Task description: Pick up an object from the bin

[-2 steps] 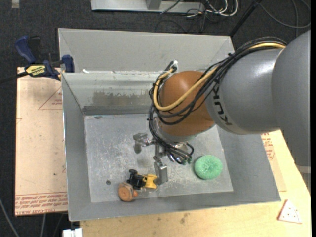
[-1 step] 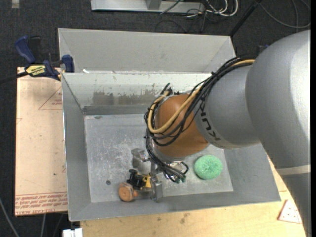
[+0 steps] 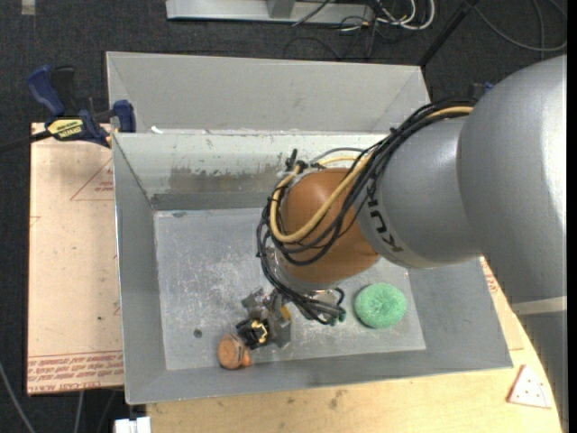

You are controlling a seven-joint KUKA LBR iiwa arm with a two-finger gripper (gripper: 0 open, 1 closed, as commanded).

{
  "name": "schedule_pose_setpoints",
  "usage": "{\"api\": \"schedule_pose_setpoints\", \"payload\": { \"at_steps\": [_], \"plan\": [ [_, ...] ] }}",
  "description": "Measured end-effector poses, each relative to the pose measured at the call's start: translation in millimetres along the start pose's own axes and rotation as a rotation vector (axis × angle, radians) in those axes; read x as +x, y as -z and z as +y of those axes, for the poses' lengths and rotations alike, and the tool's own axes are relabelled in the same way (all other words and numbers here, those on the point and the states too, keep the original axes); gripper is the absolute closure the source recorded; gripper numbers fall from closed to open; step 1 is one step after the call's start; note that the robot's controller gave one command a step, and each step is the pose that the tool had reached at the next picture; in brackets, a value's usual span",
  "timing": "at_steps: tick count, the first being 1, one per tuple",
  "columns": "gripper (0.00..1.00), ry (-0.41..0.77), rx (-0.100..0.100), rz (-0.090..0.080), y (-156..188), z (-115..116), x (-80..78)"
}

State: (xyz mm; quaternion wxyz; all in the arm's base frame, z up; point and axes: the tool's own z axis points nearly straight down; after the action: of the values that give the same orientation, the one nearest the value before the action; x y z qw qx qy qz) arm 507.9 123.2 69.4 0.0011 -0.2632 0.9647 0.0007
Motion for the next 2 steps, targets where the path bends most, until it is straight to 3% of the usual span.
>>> {"api": "schedule_pose_setpoints", "payload": {
  "at_steps": [2],
  "plan": [
    [1.0,0.01,-0.001,0.003,4.0,-0.3,-0.7]
  ]
}}
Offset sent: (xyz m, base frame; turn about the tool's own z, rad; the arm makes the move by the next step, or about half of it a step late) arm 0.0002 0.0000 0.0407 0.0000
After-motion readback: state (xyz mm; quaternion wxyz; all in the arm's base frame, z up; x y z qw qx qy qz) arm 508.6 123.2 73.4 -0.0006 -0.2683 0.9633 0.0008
